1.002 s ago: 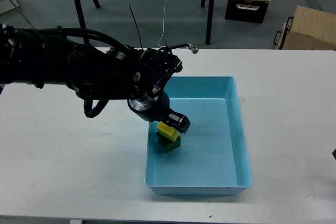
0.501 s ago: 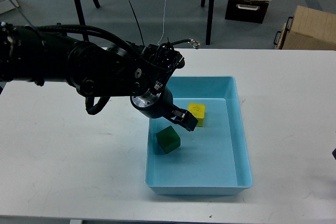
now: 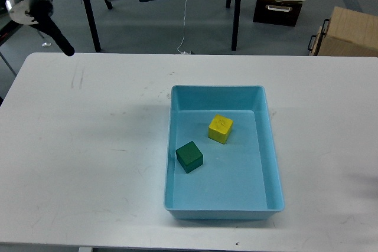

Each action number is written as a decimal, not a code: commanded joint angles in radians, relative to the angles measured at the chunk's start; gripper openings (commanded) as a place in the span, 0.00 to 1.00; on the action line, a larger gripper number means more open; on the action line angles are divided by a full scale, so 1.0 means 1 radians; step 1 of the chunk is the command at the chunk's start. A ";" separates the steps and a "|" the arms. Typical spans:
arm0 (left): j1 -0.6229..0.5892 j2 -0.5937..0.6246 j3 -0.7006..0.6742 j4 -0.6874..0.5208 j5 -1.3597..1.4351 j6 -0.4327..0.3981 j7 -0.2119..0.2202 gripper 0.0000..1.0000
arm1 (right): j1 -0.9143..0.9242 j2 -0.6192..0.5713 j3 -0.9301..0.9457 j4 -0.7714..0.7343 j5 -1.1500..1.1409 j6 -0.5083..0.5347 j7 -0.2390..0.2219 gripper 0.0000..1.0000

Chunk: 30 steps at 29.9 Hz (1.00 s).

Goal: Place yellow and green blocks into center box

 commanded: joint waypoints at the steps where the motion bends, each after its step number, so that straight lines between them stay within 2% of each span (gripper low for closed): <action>1: 0.156 0.009 -0.243 0.002 0.002 0.000 -0.032 1.00 | 0.030 -0.013 -0.016 -0.005 -0.002 0.000 0.000 1.00; 4: 0.302 -0.013 -0.421 0.000 0.002 0.000 -0.114 1.00 | 0.047 -0.012 -0.028 -0.008 -0.004 0.000 0.000 1.00; 6: 0.416 -0.036 -0.551 -0.004 0.001 0.000 -0.154 1.00 | 0.049 -0.012 -0.042 -0.008 -0.002 0.000 0.001 1.00; 9: 0.589 -0.045 -0.772 -0.027 -0.004 0.000 -0.159 1.00 | 0.046 -0.009 -0.044 -0.008 -0.002 0.000 0.001 1.00; 12: 0.767 -0.083 -1.002 -0.110 -0.004 0.000 -0.155 1.00 | 0.041 0.000 -0.045 -0.007 -0.002 0.000 0.001 1.00; 16: 1.018 -0.232 -1.277 -0.255 -0.004 0.000 -0.130 1.00 | 0.034 0.029 -0.066 0.010 -0.005 0.000 0.001 1.00; 19: 1.189 -0.368 -1.375 -0.396 -0.004 0.000 -0.081 1.00 | -0.008 0.046 -0.074 0.055 -0.021 0.000 0.001 1.00; 22: 1.353 -0.490 -1.388 -0.548 -0.008 0.005 -0.003 1.00 | -0.069 0.095 -0.071 0.093 -0.048 0.000 0.001 1.00; 25: 1.499 -0.490 -1.379 -0.635 -0.051 0.035 0.051 1.00 | -0.103 0.106 -0.076 0.107 -0.076 0.000 0.001 1.00; 27: 1.592 -0.490 -1.353 -0.674 -0.103 0.050 0.068 1.00 | -0.124 0.118 -0.079 0.130 -0.080 0.000 0.001 1.00; 30: 1.691 -0.490 -1.293 -0.702 -0.232 0.088 0.069 1.00 | -0.153 0.140 -0.079 0.159 -0.091 0.000 0.001 1.00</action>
